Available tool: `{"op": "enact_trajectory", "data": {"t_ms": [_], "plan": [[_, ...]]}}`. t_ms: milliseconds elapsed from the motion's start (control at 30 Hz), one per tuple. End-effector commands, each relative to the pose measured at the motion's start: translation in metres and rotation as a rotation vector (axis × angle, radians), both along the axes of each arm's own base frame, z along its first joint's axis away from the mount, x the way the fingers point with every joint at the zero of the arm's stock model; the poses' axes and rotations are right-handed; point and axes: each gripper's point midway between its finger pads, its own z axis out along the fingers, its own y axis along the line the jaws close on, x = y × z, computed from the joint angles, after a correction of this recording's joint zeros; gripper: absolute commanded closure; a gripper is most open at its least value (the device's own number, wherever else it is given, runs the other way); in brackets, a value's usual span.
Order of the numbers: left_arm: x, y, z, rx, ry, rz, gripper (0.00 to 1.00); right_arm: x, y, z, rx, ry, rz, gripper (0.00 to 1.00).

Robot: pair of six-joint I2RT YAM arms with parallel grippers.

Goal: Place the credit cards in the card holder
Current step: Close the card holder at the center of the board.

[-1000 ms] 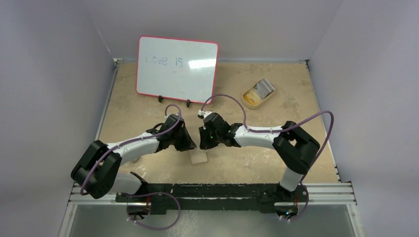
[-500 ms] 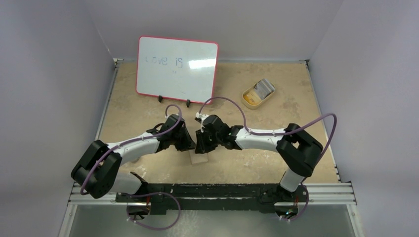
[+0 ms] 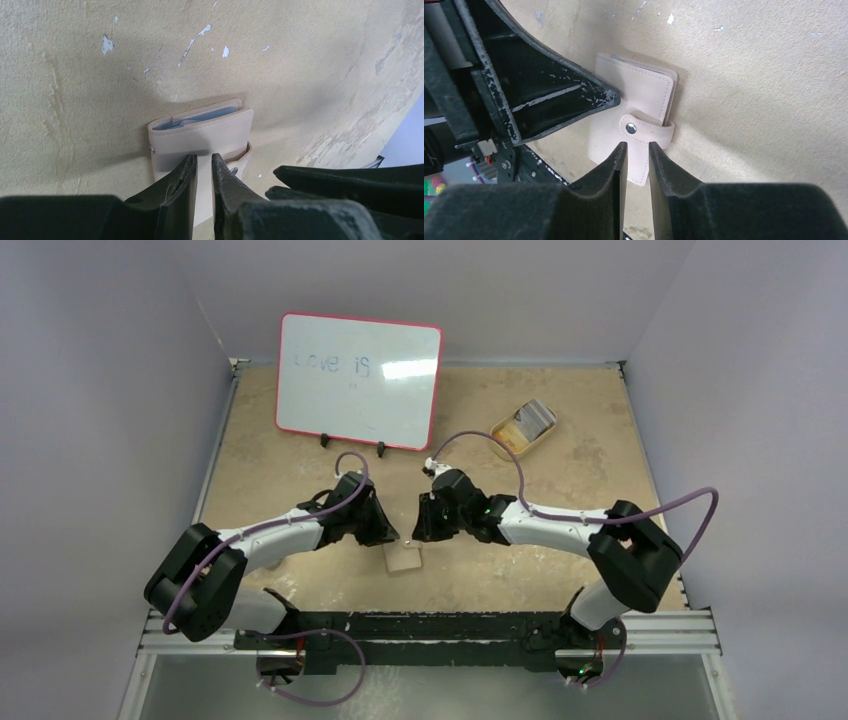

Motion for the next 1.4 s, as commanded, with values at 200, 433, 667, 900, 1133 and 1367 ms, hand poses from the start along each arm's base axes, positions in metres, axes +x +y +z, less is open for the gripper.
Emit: {"op": "enact_trajectory", "data": {"t_ms": [200,433,667,900,1133,1367], "plan": [[-0.002,0.000,-0.011,0.025,0.008,0.005,0.84,0.013,0.018,-0.003,0.004,-0.015,0.023,0.79],[-0.001,0.001,-0.013,0.032,0.008,0.008,0.84,0.016,0.019,0.000,-0.009,-0.018,0.023,0.80],[-0.001,0.000,-0.012,0.032,0.007,0.007,0.84,0.019,0.020,-0.001,-0.028,-0.012,0.014,0.80],[-0.001,0.000,-0.012,0.032,0.005,0.007,0.84,0.011,0.023,-0.008,-0.028,0.012,0.027,0.81],[-0.002,0.000,-0.014,0.036,0.009,0.007,0.84,0.003,0.027,-0.015,-0.036,0.029,0.052,0.82],[-0.002,0.000,-0.014,0.035,0.008,0.007,0.84,-0.001,0.026,-0.019,-0.048,0.036,0.056,0.83]]}}
